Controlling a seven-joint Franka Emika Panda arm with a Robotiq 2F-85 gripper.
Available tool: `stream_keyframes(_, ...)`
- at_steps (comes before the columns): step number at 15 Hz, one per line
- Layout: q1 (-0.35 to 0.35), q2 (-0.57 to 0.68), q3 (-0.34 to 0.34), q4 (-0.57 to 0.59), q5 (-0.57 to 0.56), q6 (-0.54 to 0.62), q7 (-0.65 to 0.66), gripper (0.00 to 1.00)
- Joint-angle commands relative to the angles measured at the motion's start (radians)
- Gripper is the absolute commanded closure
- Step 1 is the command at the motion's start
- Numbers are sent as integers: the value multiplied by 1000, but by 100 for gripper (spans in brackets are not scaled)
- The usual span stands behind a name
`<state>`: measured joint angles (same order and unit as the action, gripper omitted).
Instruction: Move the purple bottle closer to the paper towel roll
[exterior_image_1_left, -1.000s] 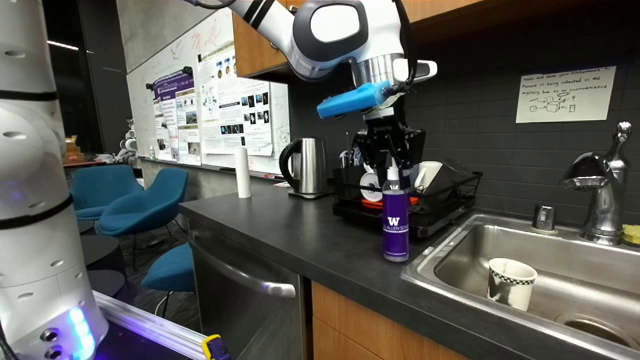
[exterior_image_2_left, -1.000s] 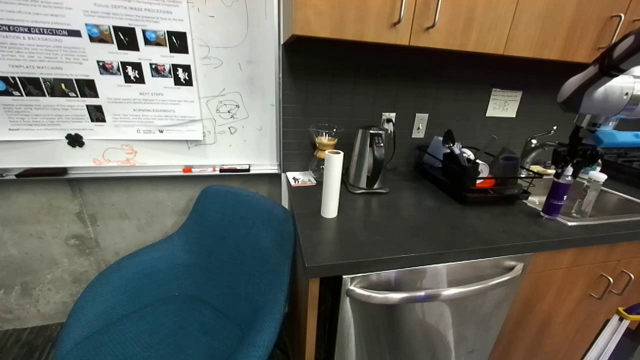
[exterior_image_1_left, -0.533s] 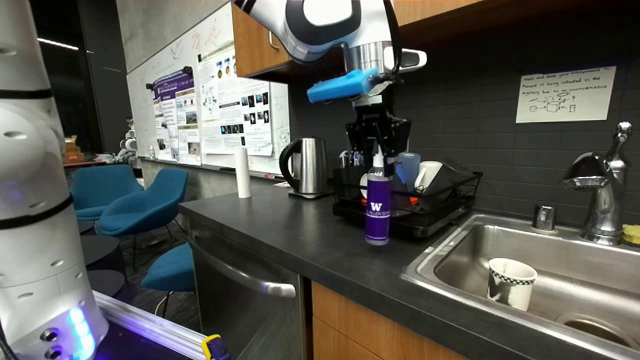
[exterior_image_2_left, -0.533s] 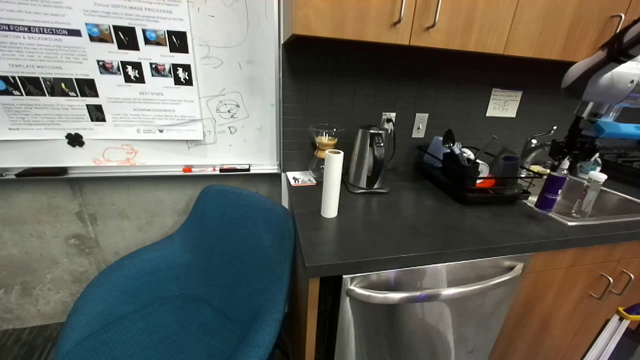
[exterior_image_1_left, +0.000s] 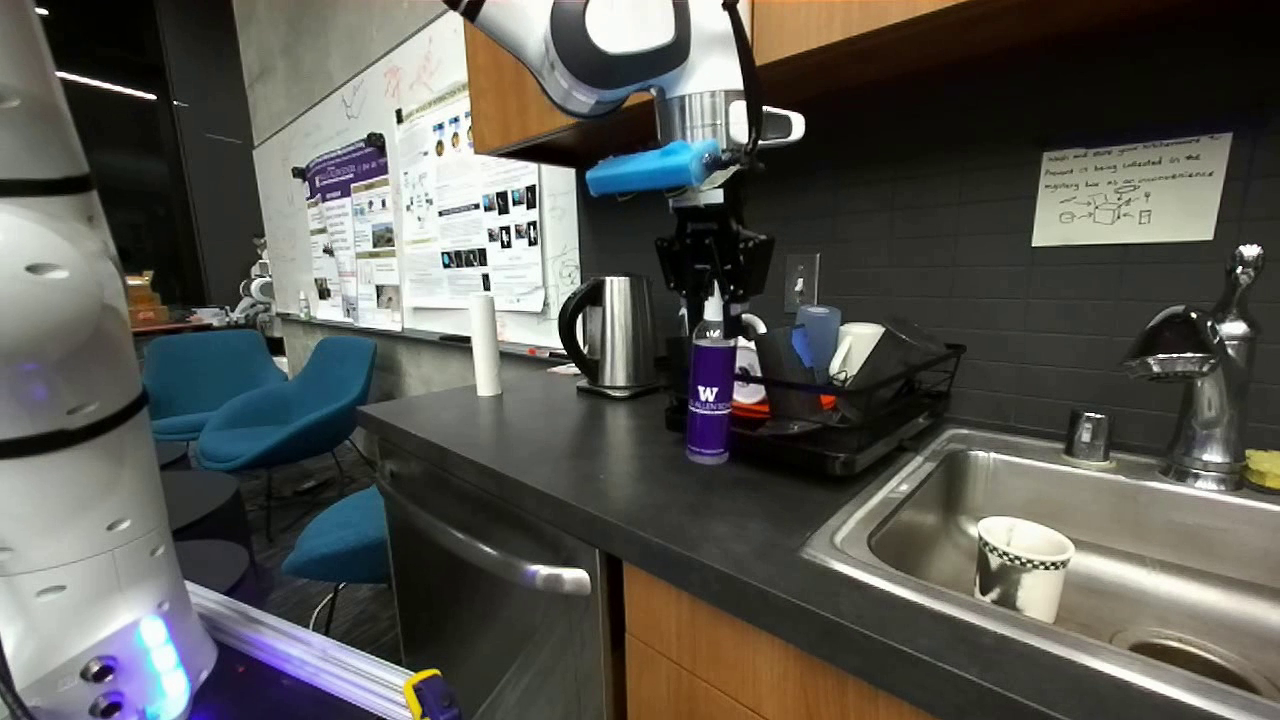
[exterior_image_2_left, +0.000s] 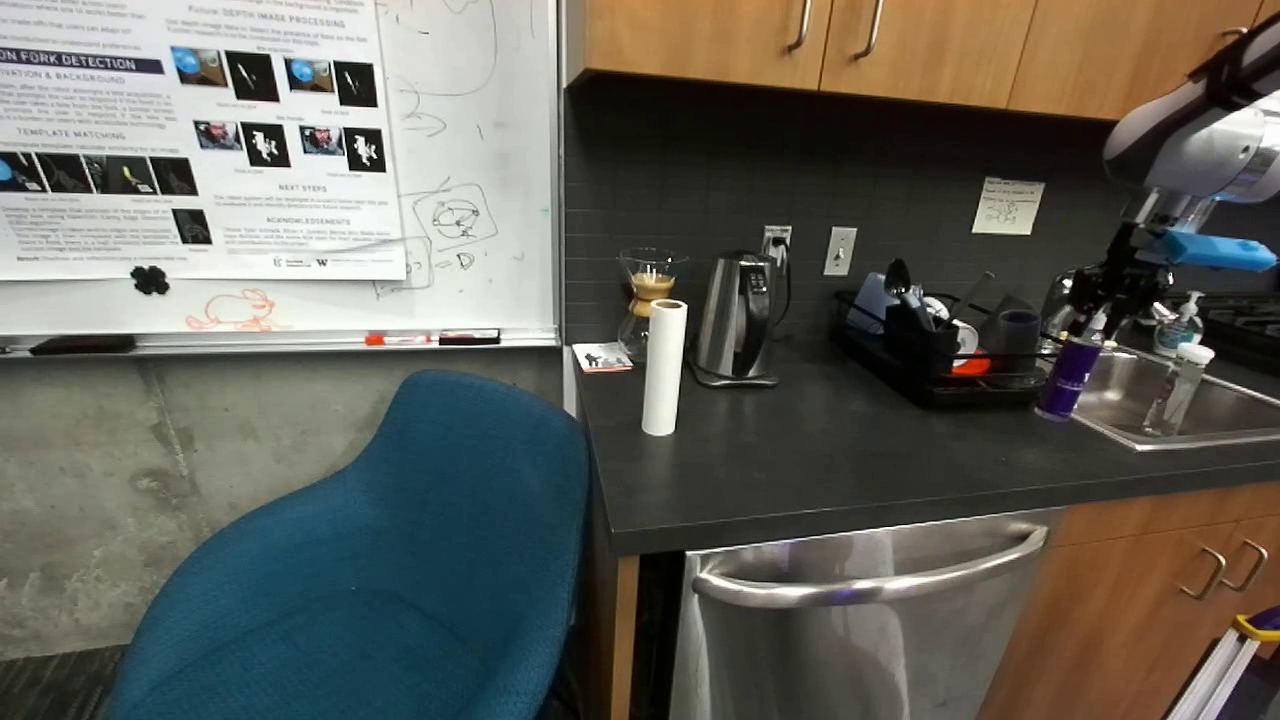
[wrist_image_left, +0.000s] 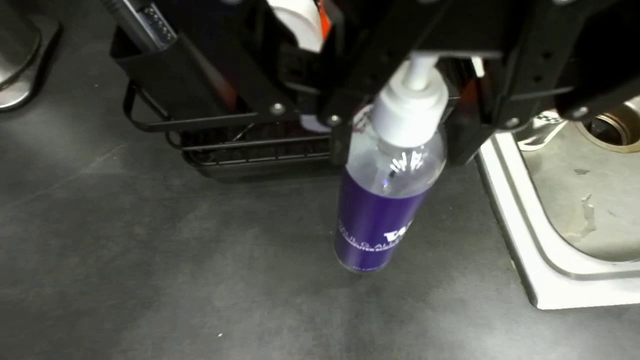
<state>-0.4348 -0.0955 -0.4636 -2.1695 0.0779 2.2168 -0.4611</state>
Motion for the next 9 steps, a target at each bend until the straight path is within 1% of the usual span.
stream_keyframes(1,32,-50,27,-50,-18,9,22,82)
stream_keyframes(3,50,-50,46,-63,-31,13,36,82)
stream_keyframes(6,74,-57,78,-83,-73,36,76,82)
stream_keyframes(9,97,-57,112,-87,-123,34,120,82)
